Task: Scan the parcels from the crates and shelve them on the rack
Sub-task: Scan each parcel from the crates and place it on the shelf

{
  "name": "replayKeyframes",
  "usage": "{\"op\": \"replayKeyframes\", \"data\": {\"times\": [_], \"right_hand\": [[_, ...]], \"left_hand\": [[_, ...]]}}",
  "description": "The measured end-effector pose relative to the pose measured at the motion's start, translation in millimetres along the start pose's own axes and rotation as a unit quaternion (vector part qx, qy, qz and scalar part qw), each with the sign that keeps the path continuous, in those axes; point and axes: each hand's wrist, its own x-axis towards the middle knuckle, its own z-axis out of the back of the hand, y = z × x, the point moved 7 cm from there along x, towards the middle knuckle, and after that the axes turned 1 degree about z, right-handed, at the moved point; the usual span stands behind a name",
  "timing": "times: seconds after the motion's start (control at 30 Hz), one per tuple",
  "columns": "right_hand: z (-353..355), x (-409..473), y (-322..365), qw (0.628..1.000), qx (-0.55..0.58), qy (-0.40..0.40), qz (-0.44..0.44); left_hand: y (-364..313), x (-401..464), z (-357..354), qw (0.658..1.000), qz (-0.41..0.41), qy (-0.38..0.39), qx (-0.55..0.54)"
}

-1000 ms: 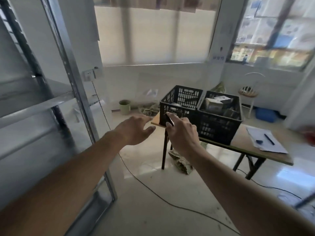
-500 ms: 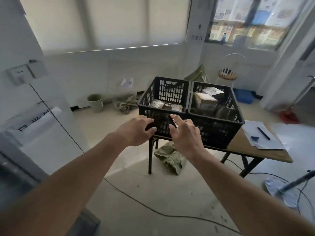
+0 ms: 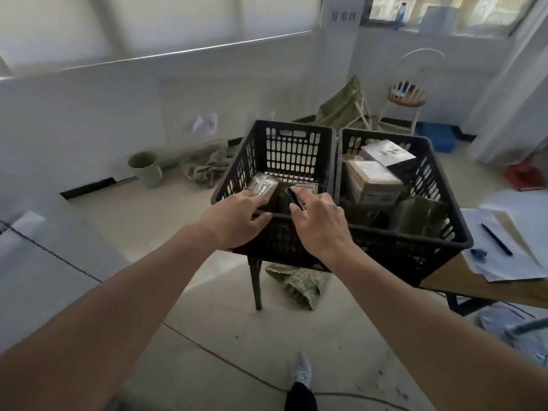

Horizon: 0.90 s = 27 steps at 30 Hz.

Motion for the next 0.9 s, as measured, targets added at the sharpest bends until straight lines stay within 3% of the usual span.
{"op": "replayKeyframes", "data": {"times": [0.33,0.6,0.9], "right_hand": [[-47,163,-55,0.994,0.046,0.095,-0.019],[-103,238,-84,0.974,0.077,0.193,-0.093],[-150,287,-99,0.960,0.105,0.215,-0.149]], "left_hand": [[45,152,-44,0.994,0.085,0.073,-0.016],[103,237,-96,0.981,0.133,0.142,-0.020],[150,304,-152,0.968,0.176,0.180,-0.013]]}}
